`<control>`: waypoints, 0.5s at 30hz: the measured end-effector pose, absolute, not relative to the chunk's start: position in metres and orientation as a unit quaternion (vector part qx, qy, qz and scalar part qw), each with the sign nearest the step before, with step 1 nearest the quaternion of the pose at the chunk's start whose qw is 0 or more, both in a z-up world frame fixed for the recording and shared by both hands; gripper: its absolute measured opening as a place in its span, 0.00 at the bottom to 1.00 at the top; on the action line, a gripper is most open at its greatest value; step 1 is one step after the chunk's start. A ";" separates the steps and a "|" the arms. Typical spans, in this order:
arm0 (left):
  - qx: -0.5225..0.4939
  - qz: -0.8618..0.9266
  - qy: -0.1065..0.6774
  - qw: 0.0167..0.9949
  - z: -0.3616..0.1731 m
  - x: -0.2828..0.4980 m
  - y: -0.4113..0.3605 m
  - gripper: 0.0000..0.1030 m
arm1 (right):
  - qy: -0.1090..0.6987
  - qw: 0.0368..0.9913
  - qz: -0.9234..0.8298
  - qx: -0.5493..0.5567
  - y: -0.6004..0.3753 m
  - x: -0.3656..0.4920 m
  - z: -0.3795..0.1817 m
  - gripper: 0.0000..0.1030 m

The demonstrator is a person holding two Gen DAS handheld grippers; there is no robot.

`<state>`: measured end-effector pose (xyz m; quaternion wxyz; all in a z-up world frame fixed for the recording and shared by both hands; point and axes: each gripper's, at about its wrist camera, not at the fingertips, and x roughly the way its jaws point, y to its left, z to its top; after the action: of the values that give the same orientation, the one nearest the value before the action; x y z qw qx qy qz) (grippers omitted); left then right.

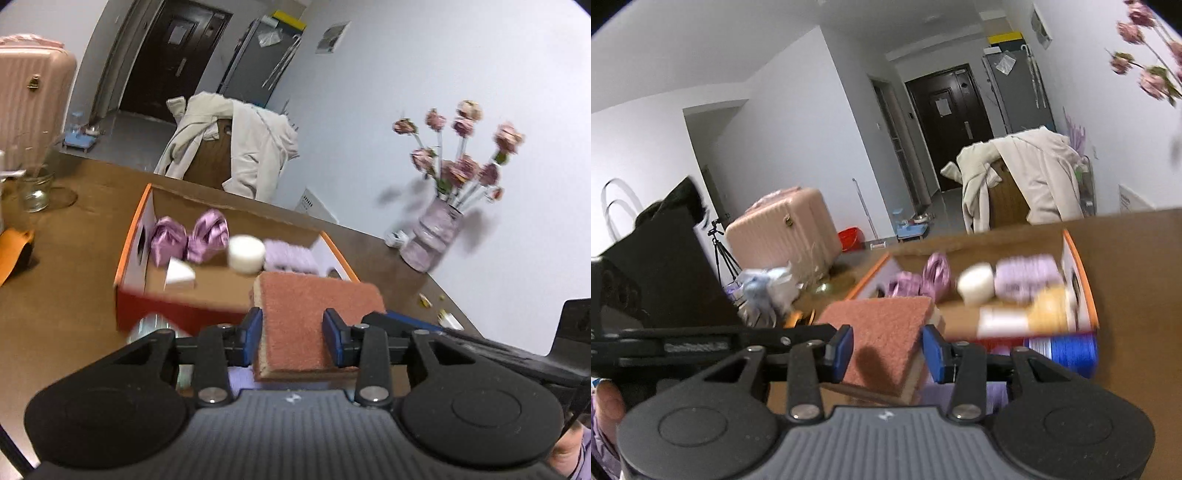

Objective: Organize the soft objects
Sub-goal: 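Carry the sponge block into the box with both tools and open them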

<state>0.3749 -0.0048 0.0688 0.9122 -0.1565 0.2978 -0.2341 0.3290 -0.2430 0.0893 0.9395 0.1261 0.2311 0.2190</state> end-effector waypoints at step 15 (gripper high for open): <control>-0.134 -0.151 0.425 0.882 0.013 0.519 0.007 0.32 | 0.413 0.870 0.200 0.181 -0.223 0.526 0.028 0.36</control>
<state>0.5191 0.0067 0.0131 0.8823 -0.1339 0.4252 -0.1511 0.5256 -0.2232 0.0277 0.8697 0.1811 0.4134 0.1997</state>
